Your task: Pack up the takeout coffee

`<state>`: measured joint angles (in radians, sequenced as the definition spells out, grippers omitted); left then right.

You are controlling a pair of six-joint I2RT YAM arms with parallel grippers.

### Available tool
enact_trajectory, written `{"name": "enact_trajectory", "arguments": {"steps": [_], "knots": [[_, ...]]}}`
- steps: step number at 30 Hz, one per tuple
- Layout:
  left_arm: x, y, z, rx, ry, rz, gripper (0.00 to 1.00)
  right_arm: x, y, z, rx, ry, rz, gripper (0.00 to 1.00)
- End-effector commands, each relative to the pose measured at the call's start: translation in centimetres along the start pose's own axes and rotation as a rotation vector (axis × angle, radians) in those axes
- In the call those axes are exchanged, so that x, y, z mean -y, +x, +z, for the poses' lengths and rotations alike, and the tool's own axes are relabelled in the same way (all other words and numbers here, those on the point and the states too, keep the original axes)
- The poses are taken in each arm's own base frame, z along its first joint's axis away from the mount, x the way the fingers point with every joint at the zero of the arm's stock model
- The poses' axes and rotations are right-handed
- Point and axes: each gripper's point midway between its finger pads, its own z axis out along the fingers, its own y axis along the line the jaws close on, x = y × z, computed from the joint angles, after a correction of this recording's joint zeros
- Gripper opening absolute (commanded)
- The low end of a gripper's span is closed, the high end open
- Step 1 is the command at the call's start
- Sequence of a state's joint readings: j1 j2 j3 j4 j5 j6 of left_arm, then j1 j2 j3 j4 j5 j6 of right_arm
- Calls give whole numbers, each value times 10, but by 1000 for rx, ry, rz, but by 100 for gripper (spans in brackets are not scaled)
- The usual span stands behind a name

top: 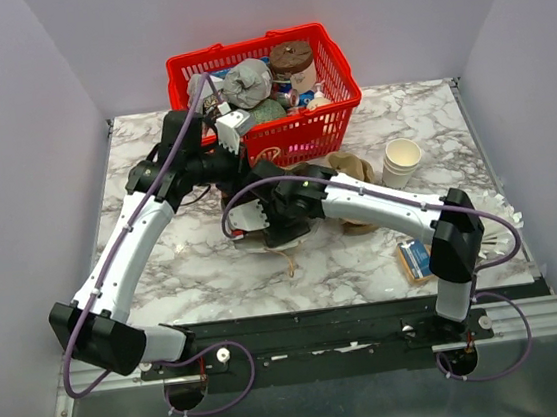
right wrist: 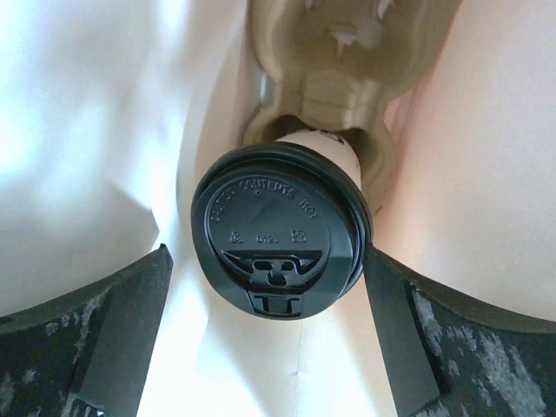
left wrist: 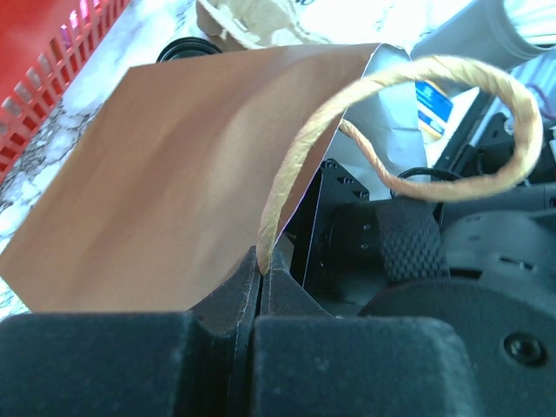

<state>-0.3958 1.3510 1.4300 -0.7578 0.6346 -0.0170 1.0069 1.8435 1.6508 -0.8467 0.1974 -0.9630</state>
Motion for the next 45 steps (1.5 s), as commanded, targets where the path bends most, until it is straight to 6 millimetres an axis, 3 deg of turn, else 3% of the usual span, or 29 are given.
{"name": "enact_trajectory", "arguments": {"steps": [1,13,23,27,36,39,41,45], "knots": [[11,37,-6,-118,37,-110,0,26,-31,-61,167,56,82,100],[11,68,-34,-210,-8,-119,0,11,-60,-70,240,-28,90,100],[18,98,-42,-283,13,-132,0,39,-62,-72,210,125,95,100],[24,111,-48,-326,27,-138,0,32,-72,-77,236,110,81,100],[26,104,-60,-348,15,-94,0,9,-86,-77,268,2,127,100],[21,108,-52,-386,39,-119,10,0,-85,-71,262,-38,121,100],[18,104,-47,-383,41,-126,24,-2,-85,-68,265,-46,121,100],[5,80,-38,-316,23,-115,43,4,-79,-66,272,-43,154,100]]}}
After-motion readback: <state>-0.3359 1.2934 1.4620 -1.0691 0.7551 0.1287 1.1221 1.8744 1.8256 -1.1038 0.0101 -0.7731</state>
